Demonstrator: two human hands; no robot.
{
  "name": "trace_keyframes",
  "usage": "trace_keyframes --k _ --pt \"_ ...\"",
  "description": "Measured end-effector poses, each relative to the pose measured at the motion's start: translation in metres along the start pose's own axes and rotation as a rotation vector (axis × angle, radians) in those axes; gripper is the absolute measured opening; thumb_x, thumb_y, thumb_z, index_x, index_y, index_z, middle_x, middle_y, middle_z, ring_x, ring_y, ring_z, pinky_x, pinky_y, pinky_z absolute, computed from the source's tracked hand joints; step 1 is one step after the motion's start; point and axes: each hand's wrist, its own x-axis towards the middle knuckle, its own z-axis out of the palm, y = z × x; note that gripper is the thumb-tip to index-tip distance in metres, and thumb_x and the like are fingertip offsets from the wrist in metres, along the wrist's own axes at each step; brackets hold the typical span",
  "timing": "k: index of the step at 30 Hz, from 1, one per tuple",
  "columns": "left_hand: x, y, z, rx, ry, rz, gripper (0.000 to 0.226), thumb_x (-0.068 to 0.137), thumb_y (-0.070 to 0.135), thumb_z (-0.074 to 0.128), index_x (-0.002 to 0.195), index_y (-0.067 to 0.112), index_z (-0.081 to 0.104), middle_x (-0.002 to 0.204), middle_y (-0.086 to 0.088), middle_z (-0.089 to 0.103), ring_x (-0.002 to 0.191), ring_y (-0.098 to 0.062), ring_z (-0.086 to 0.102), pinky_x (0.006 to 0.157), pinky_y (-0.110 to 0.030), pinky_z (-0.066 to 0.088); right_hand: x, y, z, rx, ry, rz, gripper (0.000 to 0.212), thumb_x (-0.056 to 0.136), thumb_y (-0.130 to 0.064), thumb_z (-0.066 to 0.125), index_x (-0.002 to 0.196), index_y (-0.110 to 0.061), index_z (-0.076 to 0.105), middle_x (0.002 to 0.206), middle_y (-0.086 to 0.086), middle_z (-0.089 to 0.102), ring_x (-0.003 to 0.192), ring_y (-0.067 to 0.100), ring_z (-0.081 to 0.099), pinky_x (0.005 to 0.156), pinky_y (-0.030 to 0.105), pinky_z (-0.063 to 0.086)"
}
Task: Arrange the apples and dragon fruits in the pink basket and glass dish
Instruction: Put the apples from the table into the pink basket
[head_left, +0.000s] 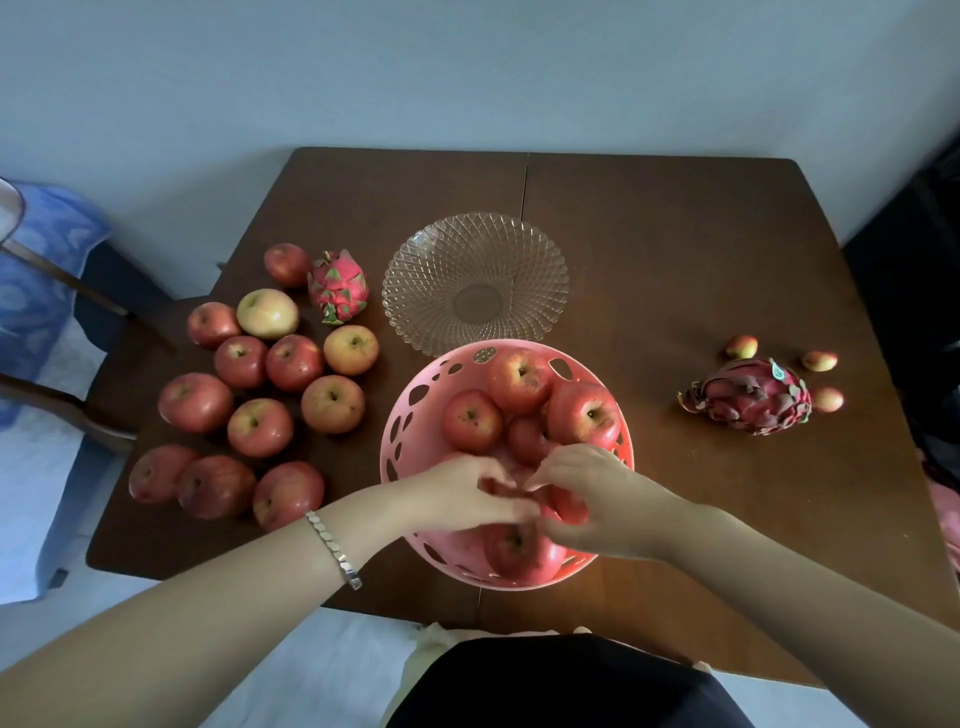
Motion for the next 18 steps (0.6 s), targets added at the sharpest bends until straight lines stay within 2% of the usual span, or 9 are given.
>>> trace_keyframes --k 2,3,5,7,10,12,14,16,18 --pt "-0.006 0.001 0.009 0.009 -0.121 -0.089 0.062 0.072 0.052 0.071 0.127 0.032 0.050 0.116 0.008 0.049 0.104 -0.016 0.057 0.076 -0.026 0.055 -0.002 0.005 -0.006 0.051 -0.004 0.001 0.034 0.086 -0.027 0.056 0.120 -0.024 0.058 0.123 -0.011 0.055 0.120 0.003 0.041 0.105 0.018 0.029" --pt "-0.008 0.002 0.013 0.016 -0.104 -0.088 0.063 0.072 0.051 0.071 0.128 0.033 0.049 0.118 0.008 0.048 0.105 -0.015 0.054 0.079 -0.026 0.054 -0.003 0.007 -0.008 0.052 -0.009 0.003 0.033 0.087 -0.023 0.054 0.120 -0.024 0.058 0.123 -0.011 0.055 0.120 0.002 0.041 0.103 0.015 0.030" --pt "-0.012 0.004 0.021 -0.003 -0.001 -0.048 0.062 0.072 0.048 0.072 0.127 0.031 0.049 0.123 0.007 0.049 0.106 -0.012 0.050 0.085 -0.025 0.047 -0.005 0.011 -0.007 0.011 -0.008 -0.023 0.032 0.086 -0.016 0.054 0.117 -0.021 0.060 0.122 -0.009 0.057 0.120 0.005 0.043 0.100 0.013 0.030" --pt "-0.016 0.007 0.030 0.025 0.114 -0.012 0.065 0.072 0.045 0.074 0.128 0.027 0.047 0.116 0.010 0.047 0.103 -0.009 0.045 0.086 -0.023 0.038 -0.003 0.013 -0.004 -0.027 -0.004 -0.045 0.033 0.084 -0.011 0.054 0.115 -0.020 0.062 0.120 -0.007 0.058 0.119 0.009 0.045 0.101 0.015 0.030" --pt "-0.019 0.010 0.044 0.103 0.233 0.016 0.071 0.065 0.052 0.075 0.122 0.025 0.045 0.110 0.009 0.050 0.100 -0.012 0.049 0.081 -0.025 0.038 0.002 0.009 -0.004 -0.045 0.012 -0.011 0.037 0.085 -0.010 0.049 0.116 -0.023 0.061 0.122 -0.008 0.059 0.119 0.010 0.045 0.105 0.023 0.033" --pt "-0.021 0.013 0.047 0.141 0.242 0.028 0.073 0.063 0.055 0.075 0.121 0.023 0.043 0.117 0.004 0.055 0.104 -0.015 0.053 0.081 -0.026 0.041 0.006 0.006 -0.005 -0.063 0.029 0.026 0.036 0.088 -0.012 0.045 0.118 -0.024 0.060 0.124 -0.009 0.059 0.120 0.011 0.045 0.106 0.025 0.032" --pt "-0.024 0.013 0.043 0.090 0.198 0.022 0.070 0.069 0.048 0.073 0.127 0.024 0.043 0.121 0.006 0.053 0.103 -0.011 0.050 0.083 -0.024 0.039 0.008 0.003 -0.003 -0.069 0.042 0.056 0.033 0.091 -0.017 0.044 0.118 -0.023 0.060 0.123 -0.008 0.060 0.119 0.011 0.046 0.106 0.027 0.033" --pt "-0.026 0.010 0.034 -0.011 0.150 -0.002 0.064 0.074 0.037 0.071 0.131 0.026 0.045 0.120 0.008 0.053 0.104 -0.009 0.049 0.087 -0.022 0.040 0.010 -0.001 0.001 -0.088 0.065 0.069 0.029 0.091 -0.031 0.046 0.116 -0.025 0.060 0.118 -0.007 0.062 0.114 0.013 0.047 0.104 0.033 0.034" --pt "-0.026 0.007 0.029 -0.061 0.137 -0.023 0.060 0.071 0.034 0.073 0.127 0.027 0.052 0.115 0.007 0.060 0.105 -0.011 0.056 0.094 -0.026 0.046 0.013 -0.007 0.005 -0.141 0.054 0.071 0.038 0.087 -0.050 0.047 0.115 -0.028 0.059 0.111 -0.007 0.061 0.109 0.014 0.047 0.103 0.035 0.033"
